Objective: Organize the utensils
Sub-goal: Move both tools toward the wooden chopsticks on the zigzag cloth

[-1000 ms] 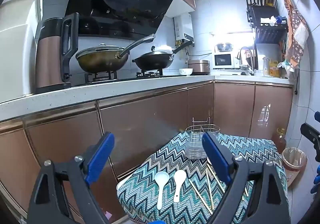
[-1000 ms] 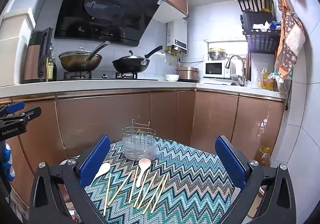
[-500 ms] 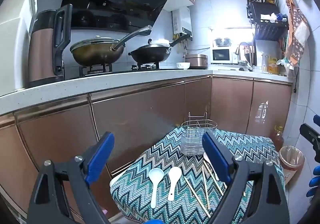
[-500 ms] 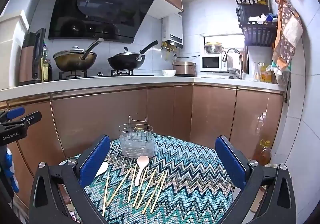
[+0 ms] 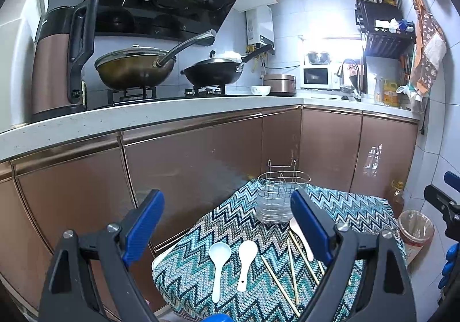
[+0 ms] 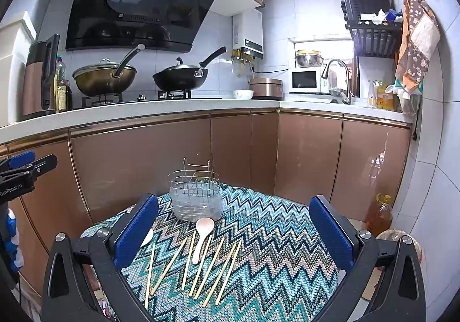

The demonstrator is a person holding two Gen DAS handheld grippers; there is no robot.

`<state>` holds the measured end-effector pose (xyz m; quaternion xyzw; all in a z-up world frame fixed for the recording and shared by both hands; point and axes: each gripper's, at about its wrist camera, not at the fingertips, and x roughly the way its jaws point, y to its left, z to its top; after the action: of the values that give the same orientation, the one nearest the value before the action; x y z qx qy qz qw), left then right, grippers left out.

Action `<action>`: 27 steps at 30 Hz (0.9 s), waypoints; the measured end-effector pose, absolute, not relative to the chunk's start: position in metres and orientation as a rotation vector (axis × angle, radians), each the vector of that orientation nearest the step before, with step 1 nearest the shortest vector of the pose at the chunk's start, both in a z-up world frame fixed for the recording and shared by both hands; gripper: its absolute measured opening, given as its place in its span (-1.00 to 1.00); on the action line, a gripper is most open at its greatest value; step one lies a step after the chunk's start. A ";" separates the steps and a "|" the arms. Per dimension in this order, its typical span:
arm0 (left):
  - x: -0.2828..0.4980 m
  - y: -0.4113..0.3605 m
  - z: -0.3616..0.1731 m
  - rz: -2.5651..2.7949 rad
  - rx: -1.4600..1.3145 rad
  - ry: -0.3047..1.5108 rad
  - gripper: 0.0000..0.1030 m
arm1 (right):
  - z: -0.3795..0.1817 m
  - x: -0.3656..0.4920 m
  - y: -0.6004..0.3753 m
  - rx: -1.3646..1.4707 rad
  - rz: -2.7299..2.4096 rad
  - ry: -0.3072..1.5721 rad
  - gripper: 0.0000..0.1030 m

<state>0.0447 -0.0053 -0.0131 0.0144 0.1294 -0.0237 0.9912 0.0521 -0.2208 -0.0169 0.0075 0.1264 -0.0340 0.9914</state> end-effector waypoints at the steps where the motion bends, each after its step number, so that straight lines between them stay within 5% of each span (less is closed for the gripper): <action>1: 0.046 -0.006 -0.013 -0.050 0.031 0.261 0.74 | -0.017 0.053 -0.220 0.011 -0.066 0.255 0.99; 27: 0.059 -0.029 -0.011 -0.037 0.050 0.246 0.74 | -0.003 0.068 -0.228 0.005 -0.089 0.262 0.99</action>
<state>0.0594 -0.0293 -0.0110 0.0251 0.1229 -0.0186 0.9919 0.0677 -0.2282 -0.0029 0.0025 0.1305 -0.0445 0.9904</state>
